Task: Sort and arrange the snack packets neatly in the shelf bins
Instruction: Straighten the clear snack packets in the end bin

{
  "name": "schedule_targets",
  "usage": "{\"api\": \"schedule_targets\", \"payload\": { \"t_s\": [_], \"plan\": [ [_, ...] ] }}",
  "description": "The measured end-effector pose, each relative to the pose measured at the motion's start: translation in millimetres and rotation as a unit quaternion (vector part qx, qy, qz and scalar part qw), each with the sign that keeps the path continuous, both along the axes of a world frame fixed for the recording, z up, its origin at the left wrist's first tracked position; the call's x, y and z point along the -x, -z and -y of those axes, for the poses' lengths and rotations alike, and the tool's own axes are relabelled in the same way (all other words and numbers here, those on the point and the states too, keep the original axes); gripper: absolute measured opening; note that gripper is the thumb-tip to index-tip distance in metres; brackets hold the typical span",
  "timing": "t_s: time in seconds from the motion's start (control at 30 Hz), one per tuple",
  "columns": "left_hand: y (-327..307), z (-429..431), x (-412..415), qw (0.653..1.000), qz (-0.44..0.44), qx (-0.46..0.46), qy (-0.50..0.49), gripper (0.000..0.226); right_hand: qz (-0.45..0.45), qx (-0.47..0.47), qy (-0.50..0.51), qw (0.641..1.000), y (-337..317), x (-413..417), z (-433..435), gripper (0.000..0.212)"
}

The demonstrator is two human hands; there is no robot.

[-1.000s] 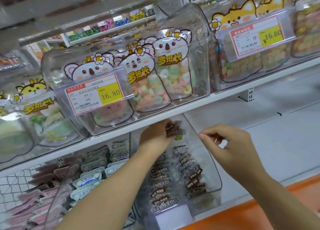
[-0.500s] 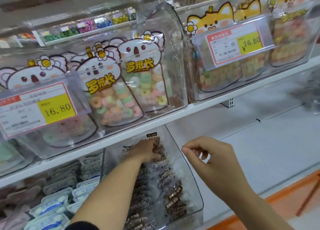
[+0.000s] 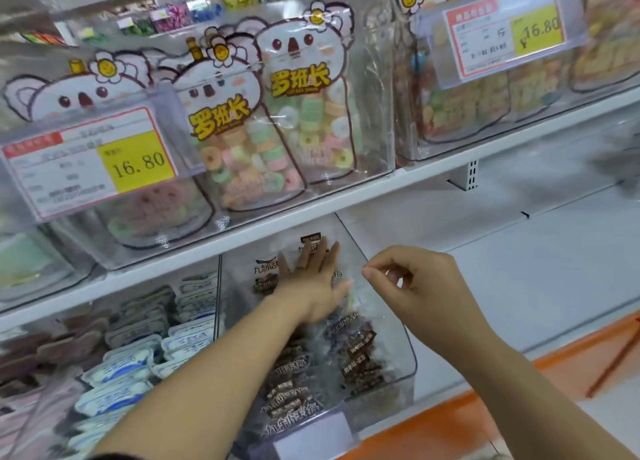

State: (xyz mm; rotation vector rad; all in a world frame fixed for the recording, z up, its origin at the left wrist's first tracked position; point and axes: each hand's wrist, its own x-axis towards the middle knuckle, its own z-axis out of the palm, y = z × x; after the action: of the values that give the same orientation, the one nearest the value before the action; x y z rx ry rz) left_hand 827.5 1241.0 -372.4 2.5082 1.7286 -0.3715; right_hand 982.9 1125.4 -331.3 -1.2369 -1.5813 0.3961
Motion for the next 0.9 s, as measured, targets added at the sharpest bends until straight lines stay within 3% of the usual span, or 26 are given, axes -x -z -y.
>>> {"api": "schedule_targets", "payload": {
  "t_s": [0.1, 0.2, 0.27, 0.33, 0.4, 0.5, 0.63, 0.73, 0.9],
  "plan": [
    [-6, -17, -4, 1.000, 0.015, 0.018, -0.020, 0.062, -0.001, -0.005, -0.005, 1.000, -2, 6, 0, 0.028],
    [-22, -11, -3, 0.994, 0.089, 0.042, -0.044, 0.061, 0.008, 0.006, -0.012, 1.000, -4, 9, 3, 0.016],
    [-39, 7, 6, 0.988, 0.142, 0.009, -0.053, 0.060, 0.024, 0.020, -0.020, 0.999, -11, 8, 6, 0.011],
    [-53, 39, 23, 0.983, 0.180, -0.032, -0.021, 0.056, 0.080, 0.036, -0.035, 0.996, -21, 7, 12, 0.010],
    [-60, 79, 42, 0.980, 0.200, -0.015, 0.006, 0.052, 0.175, 0.058, -0.068, 0.981, -29, 8, 20, 0.015],
    [-56, 131, 62, 0.995, 0.099, 0.006, 0.034, 0.054, 0.325, 0.083, -0.100, 0.937, -23, 15, 37, 0.025],
    [-39, 150, 65, 0.995, -0.020, -0.060, 0.078, 0.059, 0.533, 0.098, -0.115, 0.833, -1, 28, 50, 0.044],
    [-37, 142, 65, 0.992, -0.039, -0.081, 0.087, 0.059, 0.601, 0.108, -0.098, 0.786, 2, 31, 34, 0.045],
    [-42, 136, 65, 0.995, -0.029, -0.063, 0.076, 0.060, 0.700, 0.124, -0.092, 0.698, -5, 52, -8, 0.027]
  ]
}}
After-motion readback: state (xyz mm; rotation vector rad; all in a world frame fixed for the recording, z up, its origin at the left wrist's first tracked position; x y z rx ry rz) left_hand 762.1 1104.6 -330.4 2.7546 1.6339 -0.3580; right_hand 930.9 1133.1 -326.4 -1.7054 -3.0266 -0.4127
